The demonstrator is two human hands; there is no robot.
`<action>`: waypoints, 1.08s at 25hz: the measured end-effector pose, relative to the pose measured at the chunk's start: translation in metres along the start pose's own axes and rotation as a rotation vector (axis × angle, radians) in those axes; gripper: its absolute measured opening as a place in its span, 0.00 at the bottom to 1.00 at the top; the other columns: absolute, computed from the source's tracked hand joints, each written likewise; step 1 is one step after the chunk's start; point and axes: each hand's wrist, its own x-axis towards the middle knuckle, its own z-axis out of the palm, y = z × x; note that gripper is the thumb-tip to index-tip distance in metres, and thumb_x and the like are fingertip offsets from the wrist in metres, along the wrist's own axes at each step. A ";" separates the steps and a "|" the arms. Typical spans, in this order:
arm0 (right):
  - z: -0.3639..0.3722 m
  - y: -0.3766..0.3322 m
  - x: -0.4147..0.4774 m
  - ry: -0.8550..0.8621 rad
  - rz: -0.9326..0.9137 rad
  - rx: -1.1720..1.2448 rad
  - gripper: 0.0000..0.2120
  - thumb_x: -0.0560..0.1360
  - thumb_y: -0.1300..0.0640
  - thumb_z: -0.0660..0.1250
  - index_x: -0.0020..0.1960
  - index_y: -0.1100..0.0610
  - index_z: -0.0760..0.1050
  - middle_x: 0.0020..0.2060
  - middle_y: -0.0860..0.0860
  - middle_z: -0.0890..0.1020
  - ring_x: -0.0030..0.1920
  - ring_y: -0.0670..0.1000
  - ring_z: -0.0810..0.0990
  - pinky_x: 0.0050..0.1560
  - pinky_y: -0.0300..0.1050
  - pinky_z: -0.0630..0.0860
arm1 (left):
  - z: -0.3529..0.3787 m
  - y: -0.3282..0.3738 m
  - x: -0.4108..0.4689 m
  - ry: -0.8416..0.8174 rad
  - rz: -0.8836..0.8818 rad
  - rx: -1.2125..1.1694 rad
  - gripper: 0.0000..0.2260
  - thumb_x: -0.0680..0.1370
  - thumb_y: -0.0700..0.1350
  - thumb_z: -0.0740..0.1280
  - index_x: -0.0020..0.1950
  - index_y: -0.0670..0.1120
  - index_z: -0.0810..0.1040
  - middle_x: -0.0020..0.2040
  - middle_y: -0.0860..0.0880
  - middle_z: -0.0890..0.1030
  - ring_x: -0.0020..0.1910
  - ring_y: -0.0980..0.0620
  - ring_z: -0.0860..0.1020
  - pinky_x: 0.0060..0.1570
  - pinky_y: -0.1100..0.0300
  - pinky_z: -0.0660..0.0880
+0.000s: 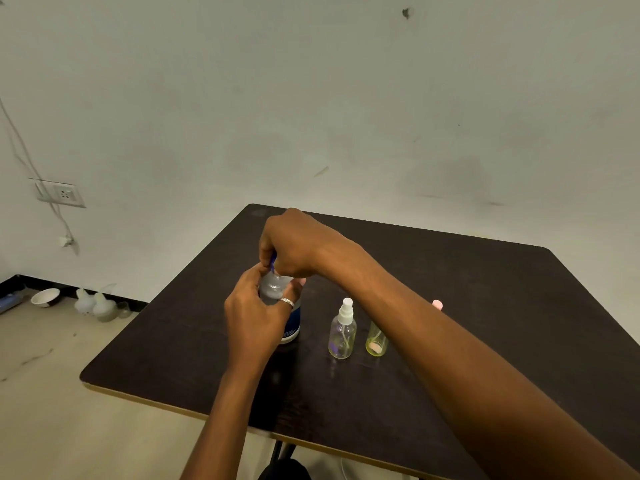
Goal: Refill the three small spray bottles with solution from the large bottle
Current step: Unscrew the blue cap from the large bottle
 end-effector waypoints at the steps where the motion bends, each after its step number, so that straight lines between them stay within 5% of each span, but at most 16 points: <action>1: -0.001 0.000 -0.001 0.001 -0.013 0.001 0.09 0.73 0.63 0.68 0.50 0.57 0.83 0.50 0.51 0.84 0.50 0.51 0.81 0.53 0.47 0.79 | 0.000 0.000 0.000 -0.001 -0.002 0.002 0.21 0.70 0.61 0.75 0.59 0.57 0.77 0.51 0.60 0.81 0.51 0.65 0.80 0.46 0.65 0.78; 5: -0.002 0.004 -0.002 -0.013 -0.007 -0.003 0.10 0.73 0.56 0.70 0.53 0.57 0.82 0.50 0.51 0.83 0.49 0.50 0.81 0.53 0.46 0.79 | 0.000 -0.001 0.001 -0.002 -0.006 0.007 0.24 0.70 0.62 0.75 0.61 0.55 0.77 0.54 0.59 0.81 0.53 0.61 0.80 0.49 0.63 0.78; 10: -0.006 0.003 0.005 0.180 0.153 -0.062 0.21 0.75 0.42 0.67 0.31 0.54 0.68 0.29 0.50 0.73 0.31 0.48 0.73 0.35 0.43 0.70 | 0.002 0.000 0.000 0.018 0.010 0.005 0.23 0.70 0.61 0.74 0.62 0.57 0.75 0.54 0.60 0.79 0.52 0.62 0.79 0.50 0.66 0.74; 15: 0.001 -0.007 0.011 0.099 0.135 -0.144 0.15 0.72 0.52 0.72 0.34 0.55 0.68 0.32 0.50 0.71 0.32 0.48 0.73 0.39 0.43 0.77 | 0.000 0.000 0.000 0.006 -0.023 -0.004 0.22 0.69 0.62 0.74 0.60 0.56 0.77 0.53 0.60 0.81 0.52 0.62 0.80 0.51 0.59 0.80; 19: -0.004 -0.001 0.008 -0.003 0.013 -0.100 0.04 0.72 0.60 0.72 0.45 0.59 0.80 0.41 0.50 0.80 0.44 0.49 0.79 0.47 0.44 0.79 | 0.001 -0.001 0.001 0.004 -0.015 0.015 0.27 0.70 0.61 0.75 0.65 0.50 0.77 0.59 0.53 0.81 0.58 0.53 0.80 0.56 0.50 0.81; 22: -0.009 0.003 0.001 -0.060 -0.049 -0.022 0.09 0.71 0.64 0.71 0.50 0.55 0.84 0.49 0.48 0.84 0.50 0.48 0.80 0.53 0.45 0.79 | 0.001 -0.002 0.001 0.013 -0.012 0.024 0.27 0.70 0.60 0.76 0.65 0.49 0.78 0.58 0.53 0.81 0.57 0.54 0.80 0.56 0.50 0.81; 25: -0.012 0.008 0.001 -0.077 -0.054 -0.002 0.12 0.71 0.58 0.73 0.54 0.55 0.82 0.50 0.48 0.83 0.51 0.48 0.80 0.53 0.44 0.78 | 0.001 -0.001 0.000 0.017 -0.018 0.024 0.27 0.71 0.60 0.75 0.65 0.50 0.77 0.58 0.53 0.81 0.56 0.54 0.80 0.56 0.51 0.81; 27: -0.012 0.008 0.003 -0.002 0.024 0.001 0.12 0.71 0.47 0.72 0.45 0.55 0.81 0.41 0.50 0.82 0.43 0.49 0.80 0.44 0.44 0.77 | 0.001 -0.001 0.001 0.018 -0.016 0.023 0.26 0.71 0.59 0.75 0.65 0.50 0.77 0.58 0.53 0.81 0.56 0.53 0.81 0.56 0.51 0.81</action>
